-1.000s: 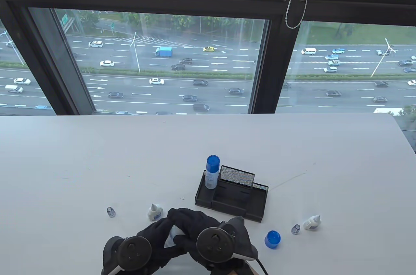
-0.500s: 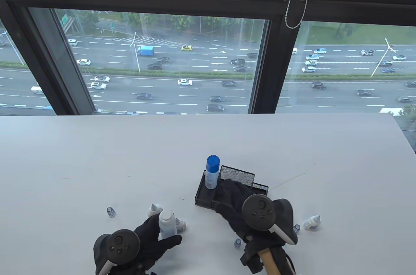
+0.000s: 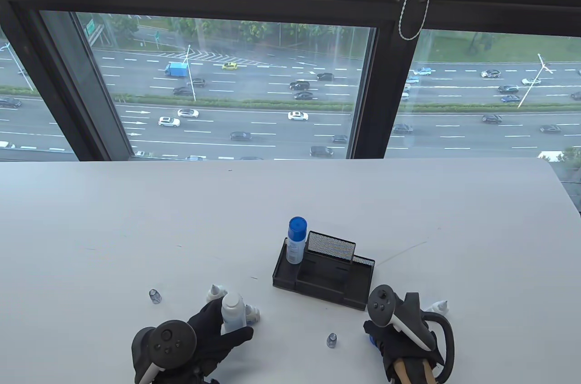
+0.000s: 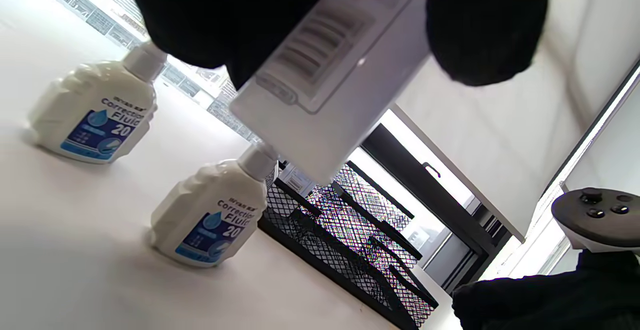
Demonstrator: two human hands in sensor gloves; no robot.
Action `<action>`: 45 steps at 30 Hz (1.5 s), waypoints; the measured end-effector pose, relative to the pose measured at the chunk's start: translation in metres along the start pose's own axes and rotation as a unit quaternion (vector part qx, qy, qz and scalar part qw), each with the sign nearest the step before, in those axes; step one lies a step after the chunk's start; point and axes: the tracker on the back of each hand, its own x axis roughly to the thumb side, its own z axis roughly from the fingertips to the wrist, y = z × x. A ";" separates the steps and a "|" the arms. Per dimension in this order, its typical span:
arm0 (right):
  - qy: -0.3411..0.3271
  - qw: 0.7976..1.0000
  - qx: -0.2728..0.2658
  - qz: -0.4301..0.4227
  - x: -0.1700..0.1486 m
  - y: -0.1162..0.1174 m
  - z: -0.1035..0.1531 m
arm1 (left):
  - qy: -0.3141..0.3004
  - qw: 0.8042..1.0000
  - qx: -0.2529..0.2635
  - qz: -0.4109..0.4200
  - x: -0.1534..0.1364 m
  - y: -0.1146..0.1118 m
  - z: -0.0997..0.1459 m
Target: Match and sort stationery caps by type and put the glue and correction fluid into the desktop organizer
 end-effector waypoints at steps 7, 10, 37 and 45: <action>-0.008 0.998 0.050 0.049 0.012 0.016 -0.007 | 0.000 1.000 -0.003 -0.006 0.001 -0.001 0.000; -0.015 0.999 0.027 0.035 0.012 0.008 -0.002 | -0.002 1.000 -0.003 -0.008 0.001 -0.001 0.000; -0.426 0.888 -0.129 -0.117 0.169 -0.123 0.108 | -0.012 0.999 -0.017 -0.030 0.004 -0.008 0.000; -0.436 0.876 -0.176 -0.108 0.183 -0.100 0.105 | -0.008 0.999 -0.014 -0.027 0.003 -0.008 0.000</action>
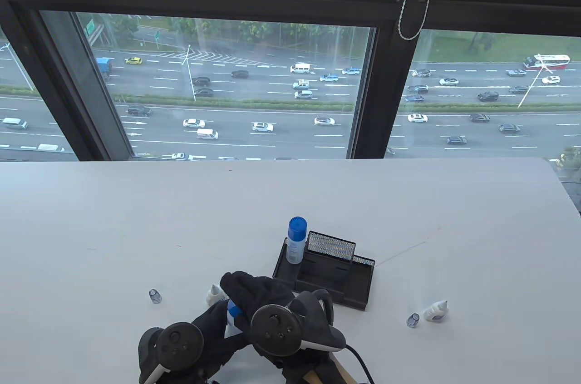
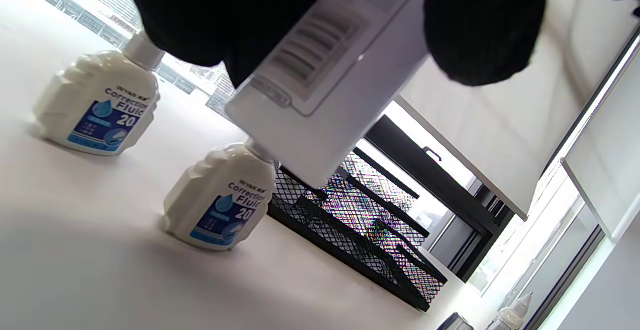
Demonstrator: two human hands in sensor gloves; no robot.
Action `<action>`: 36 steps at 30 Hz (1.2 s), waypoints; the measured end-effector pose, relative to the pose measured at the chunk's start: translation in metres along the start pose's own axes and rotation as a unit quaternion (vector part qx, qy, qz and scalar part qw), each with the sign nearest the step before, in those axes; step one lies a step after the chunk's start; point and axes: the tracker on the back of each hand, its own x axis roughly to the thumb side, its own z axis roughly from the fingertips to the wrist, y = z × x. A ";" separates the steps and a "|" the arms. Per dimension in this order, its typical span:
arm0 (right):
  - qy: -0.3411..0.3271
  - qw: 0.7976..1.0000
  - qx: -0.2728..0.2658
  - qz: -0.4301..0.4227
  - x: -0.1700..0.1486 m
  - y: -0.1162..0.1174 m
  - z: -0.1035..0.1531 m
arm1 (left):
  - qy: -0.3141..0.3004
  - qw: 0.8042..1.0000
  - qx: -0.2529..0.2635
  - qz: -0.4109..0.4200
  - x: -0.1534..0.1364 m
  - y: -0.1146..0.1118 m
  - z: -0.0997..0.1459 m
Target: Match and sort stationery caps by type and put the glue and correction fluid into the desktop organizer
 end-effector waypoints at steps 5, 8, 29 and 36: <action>-0.026 0.998 0.057 -0.001 -0.002 0.007 -0.003 | -0.007 1.000 -0.009 -0.022 0.002 -0.003 0.000; -0.022 0.998 0.058 0.023 -0.001 0.009 -0.003 | -0.013 0.999 -0.013 -0.036 0.005 -0.005 0.000; 0.051 0.996 0.051 0.055 -0.009 -0.001 0.004 | -0.024 0.998 0.000 -0.051 0.008 -0.004 0.002; 0.101 0.988 -0.020 0.112 -0.008 -0.002 0.006 | -0.022 0.998 -0.002 -0.055 0.007 -0.005 0.003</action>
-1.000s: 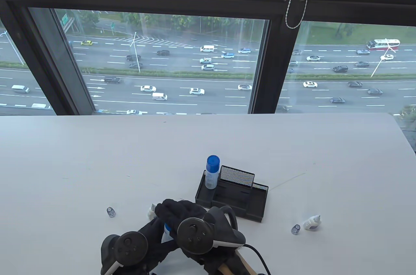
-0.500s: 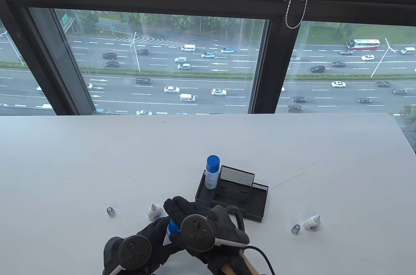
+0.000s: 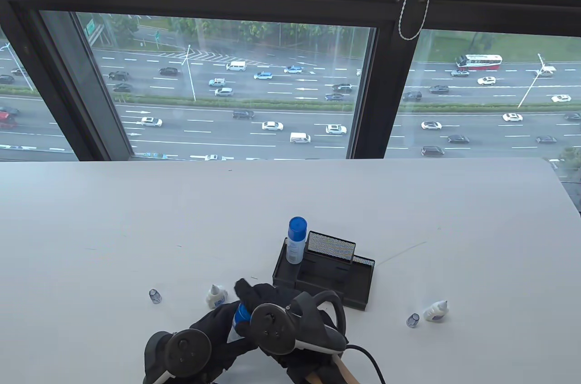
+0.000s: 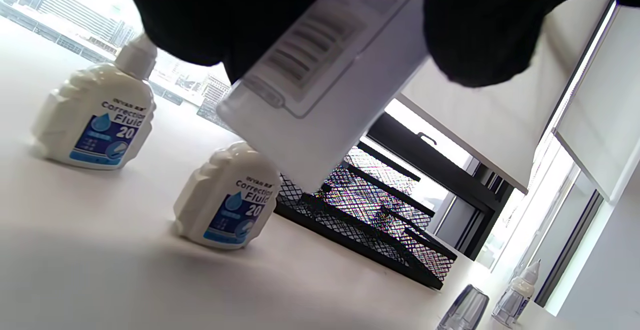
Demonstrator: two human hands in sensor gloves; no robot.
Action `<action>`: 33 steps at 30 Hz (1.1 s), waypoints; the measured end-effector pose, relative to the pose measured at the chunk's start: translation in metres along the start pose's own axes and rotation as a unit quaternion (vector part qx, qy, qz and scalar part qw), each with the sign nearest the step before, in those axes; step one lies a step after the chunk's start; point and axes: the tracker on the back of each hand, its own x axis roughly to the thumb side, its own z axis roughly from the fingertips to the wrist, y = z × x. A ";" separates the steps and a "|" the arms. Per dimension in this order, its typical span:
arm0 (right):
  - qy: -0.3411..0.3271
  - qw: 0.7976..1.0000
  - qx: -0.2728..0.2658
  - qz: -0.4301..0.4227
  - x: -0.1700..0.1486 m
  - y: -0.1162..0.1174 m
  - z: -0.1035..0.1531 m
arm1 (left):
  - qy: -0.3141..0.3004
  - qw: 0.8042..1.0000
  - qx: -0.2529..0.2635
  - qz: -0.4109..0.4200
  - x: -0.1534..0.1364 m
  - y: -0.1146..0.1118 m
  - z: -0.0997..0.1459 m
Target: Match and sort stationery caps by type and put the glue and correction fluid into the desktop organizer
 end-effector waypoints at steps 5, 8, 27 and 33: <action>-0.067 0.984 0.097 -0.134 -0.002 0.001 -0.003 | 0.005 1.000 0.003 0.009 -0.002 0.001 0.000; -0.019 0.995 0.058 -0.080 0.001 0.001 -0.001 | 0.006 1.000 0.000 0.004 -0.002 0.001 0.000; 0.002 0.998 0.059 -0.038 0.007 0.008 0.001 | 0.001 1.000 0.000 -0.006 -0.005 -0.001 0.001; -0.036 0.992 0.106 -0.063 0.004 0.009 -0.001 | 0.002 1.000 -0.001 0.002 -0.006 -0.001 0.000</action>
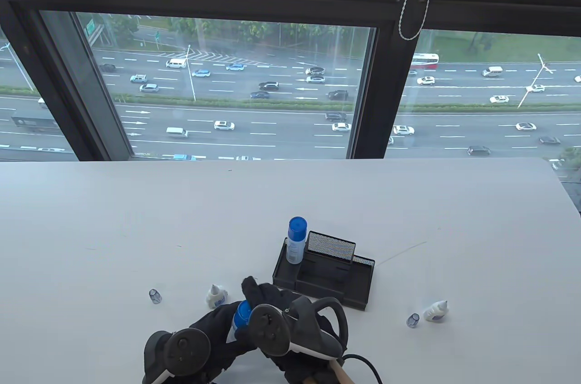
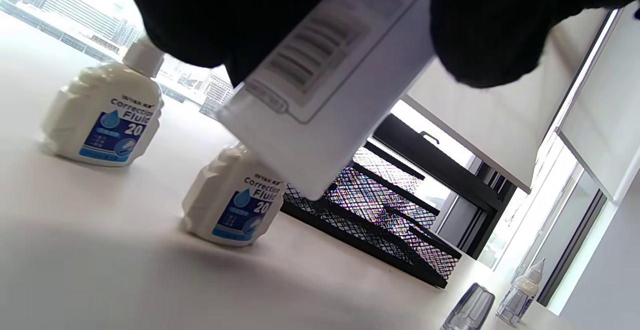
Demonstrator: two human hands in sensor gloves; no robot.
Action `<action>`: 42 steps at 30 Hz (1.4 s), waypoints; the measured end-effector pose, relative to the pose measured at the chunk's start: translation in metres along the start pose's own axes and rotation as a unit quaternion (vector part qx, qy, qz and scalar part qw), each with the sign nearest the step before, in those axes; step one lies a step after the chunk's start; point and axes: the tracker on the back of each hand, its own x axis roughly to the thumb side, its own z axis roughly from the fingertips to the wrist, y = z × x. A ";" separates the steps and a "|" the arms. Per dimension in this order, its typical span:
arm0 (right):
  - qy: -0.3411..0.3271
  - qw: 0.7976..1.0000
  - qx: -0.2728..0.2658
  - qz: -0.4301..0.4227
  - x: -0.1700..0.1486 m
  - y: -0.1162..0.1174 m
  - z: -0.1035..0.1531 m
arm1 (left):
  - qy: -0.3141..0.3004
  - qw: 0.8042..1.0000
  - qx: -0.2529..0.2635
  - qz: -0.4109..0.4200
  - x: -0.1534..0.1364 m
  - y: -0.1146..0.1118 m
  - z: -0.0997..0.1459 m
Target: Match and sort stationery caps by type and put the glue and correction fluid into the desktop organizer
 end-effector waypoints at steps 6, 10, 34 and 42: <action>0.041 0.997 -0.056 0.033 -0.002 0.000 0.001 | -0.014 1.000 0.000 -0.019 0.005 -0.001 0.001; -0.012 0.997 -0.025 -0.067 -0.009 0.001 -0.002 | -0.019 1.000 0.011 -0.005 0.005 0.002 0.002; -0.011 0.981 -0.127 -0.147 -0.027 0.005 -0.007 | 0.018 0.998 0.019 -0.058 0.005 0.017 0.002; 0.051 0.972 -0.190 -0.126 -0.053 -0.037 0.000 | 0.053 0.991 0.000 -0.124 -0.015 0.022 0.000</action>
